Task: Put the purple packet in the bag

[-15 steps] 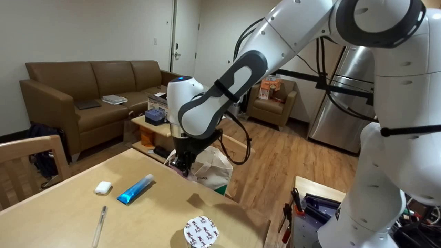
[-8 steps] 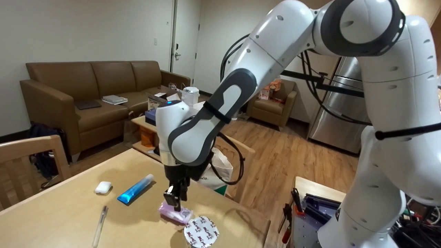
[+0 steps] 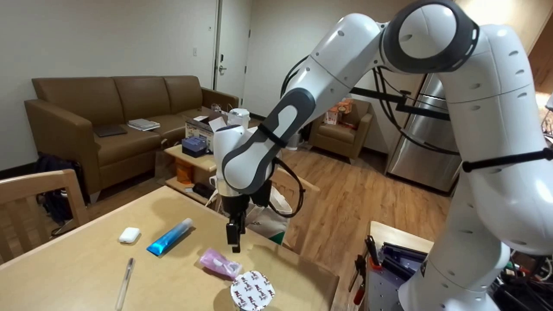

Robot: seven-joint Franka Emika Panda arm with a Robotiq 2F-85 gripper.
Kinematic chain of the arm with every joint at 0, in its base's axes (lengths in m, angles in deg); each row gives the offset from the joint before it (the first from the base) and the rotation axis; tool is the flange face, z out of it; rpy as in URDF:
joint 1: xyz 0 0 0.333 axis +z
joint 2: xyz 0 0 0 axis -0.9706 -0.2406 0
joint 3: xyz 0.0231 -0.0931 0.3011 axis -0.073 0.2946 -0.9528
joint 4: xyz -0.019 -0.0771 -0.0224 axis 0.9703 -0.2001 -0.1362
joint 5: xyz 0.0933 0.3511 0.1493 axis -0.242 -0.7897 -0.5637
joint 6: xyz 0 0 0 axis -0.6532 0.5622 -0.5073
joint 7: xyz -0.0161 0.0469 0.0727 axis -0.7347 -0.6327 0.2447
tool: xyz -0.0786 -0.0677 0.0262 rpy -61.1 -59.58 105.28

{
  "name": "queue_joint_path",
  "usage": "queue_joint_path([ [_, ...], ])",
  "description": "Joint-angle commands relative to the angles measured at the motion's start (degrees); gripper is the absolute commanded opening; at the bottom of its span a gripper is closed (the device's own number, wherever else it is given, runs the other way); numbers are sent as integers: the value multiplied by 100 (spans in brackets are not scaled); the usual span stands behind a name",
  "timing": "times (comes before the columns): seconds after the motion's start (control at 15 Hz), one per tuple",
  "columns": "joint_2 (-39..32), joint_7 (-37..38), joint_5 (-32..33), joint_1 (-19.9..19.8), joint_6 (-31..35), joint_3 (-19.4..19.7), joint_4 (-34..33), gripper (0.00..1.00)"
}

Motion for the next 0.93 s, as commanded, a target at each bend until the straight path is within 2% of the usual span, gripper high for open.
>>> queue_joint_path([
  [0.0,-179,-801,-271,-371,-170,-367,-231,100],
  [0.47,-244,-1493,-714,-576,-37,-878,-398,100],
  [0.67,-473,-1590,-676,-483,-189,-926,-590,100],
  [0.87,-781,-1332,-464,-240,38,-798,-662,100],
])
